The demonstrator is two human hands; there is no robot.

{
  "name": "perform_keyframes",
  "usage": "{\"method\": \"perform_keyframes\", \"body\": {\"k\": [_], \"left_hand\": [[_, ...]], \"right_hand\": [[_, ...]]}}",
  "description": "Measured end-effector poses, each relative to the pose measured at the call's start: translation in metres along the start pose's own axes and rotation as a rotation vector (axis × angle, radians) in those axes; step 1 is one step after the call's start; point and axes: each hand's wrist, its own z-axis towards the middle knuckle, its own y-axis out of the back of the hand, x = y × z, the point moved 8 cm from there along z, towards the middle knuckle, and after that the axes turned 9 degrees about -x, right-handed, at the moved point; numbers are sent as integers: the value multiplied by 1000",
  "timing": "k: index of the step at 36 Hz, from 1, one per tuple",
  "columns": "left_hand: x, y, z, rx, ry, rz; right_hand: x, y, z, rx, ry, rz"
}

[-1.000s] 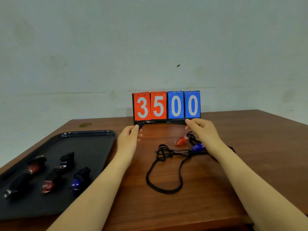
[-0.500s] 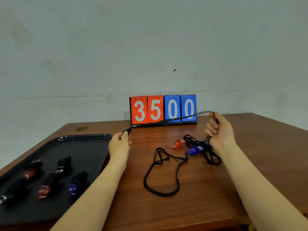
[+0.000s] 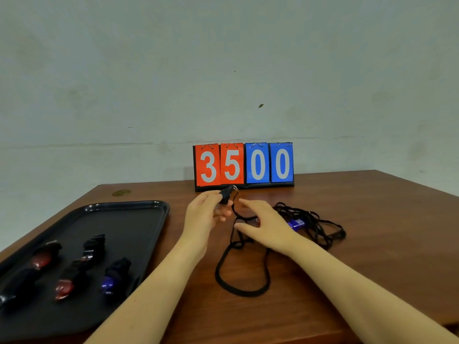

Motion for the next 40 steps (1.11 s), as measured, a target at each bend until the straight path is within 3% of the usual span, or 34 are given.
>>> {"method": "perform_keyframes", "body": {"k": [10, 16, 21, 26, 31, 36, 40], "left_hand": [[-3, -2, -1, -6, 42, -155], [5, 13, 11, -139, 55, -75], [10, 16, 13, -124, 83, 24], [22, 7, 9, -17, 167, 158], [24, 4, 5, 9, 134, 286], [29, 7, 6, -9, 202, 132], [34, 4, 4, -22, 288, -7]], "right_hand": [[-2, -7, 3, 71, -53, 183], [-9, -2, 3, 49, -227, 517], [-17, 9, 3, -57, -362, 687], [-24, 26, 4, -196, -403, 697], [-27, 29, 3, -231, -384, 601], [-26, 27, 3, -226, -311, 352], [-18, 18, 2, -135, -129, 141]]}}
